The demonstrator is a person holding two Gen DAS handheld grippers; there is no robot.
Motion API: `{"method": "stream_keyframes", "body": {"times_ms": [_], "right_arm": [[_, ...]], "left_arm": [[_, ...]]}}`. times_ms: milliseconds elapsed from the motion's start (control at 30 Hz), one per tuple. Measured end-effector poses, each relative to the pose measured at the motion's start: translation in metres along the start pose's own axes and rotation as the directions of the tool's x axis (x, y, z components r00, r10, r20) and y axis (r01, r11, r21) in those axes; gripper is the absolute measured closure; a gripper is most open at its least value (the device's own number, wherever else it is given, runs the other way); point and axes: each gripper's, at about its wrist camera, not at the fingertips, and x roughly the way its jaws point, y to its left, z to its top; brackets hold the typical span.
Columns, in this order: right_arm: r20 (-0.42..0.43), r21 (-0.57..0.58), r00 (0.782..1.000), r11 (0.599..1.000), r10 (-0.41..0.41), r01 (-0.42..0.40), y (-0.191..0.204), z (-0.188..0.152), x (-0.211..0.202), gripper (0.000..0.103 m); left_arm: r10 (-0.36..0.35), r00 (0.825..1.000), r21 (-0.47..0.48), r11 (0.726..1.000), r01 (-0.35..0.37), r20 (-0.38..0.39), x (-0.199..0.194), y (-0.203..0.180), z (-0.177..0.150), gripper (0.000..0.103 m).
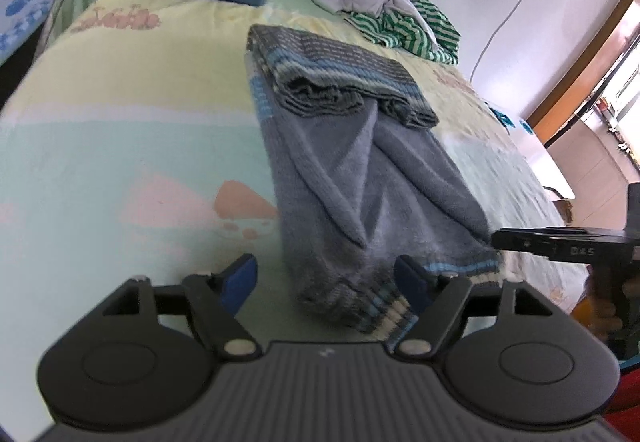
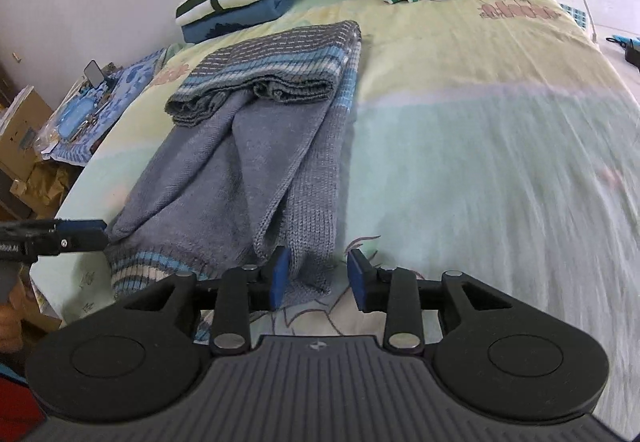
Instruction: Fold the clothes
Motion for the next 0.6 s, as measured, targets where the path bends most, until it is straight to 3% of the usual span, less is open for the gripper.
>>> {"method": "stream_keyframes", "body": {"times_ms": [133, 300, 333, 367, 600], "right_arm": [[-0.013, 0.038, 1.0, 0.999, 0.009, -0.009, -0.003, -0.002, 0.0, 0.067], [0.002, 0.116, 1.0, 0.993, 0.031, -0.031, -0.005, -0.002, 0.002, 0.067], [0.001, 0.107, 1.0, 0.994, 0.03, -0.03, -0.002, -0.001, 0.002, 0.067], [0.0, 0.097, 1.0, 0.995, 0.029, -0.029, 0.001, -0.001, 0.003, 0.066], [0.004, 0.047, 1.0, 0.999, -0.005, 0.005, 0.01, -0.002, 0.004, 0.07]], "left_arm": [[-0.036, 0.999, -0.102, 0.994, 0.036, -0.005, 0.005, 0.016, 0.006, 0.025], [-0.033, 0.999, -0.063, 0.997, 0.033, 0.005, 0.013, 0.01, 0.01, 0.037], [-0.041, 0.999, -0.054, 0.998, 0.041, 0.003, 0.015, 0.009, 0.01, 0.048], [-0.051, 0.999, -0.044, 0.998, 0.051, 0.001, 0.016, 0.007, 0.009, 0.051], [-0.066, 0.998, -0.011, 0.998, 0.066, 0.013, 0.016, 0.007, 0.005, 0.054]]}}
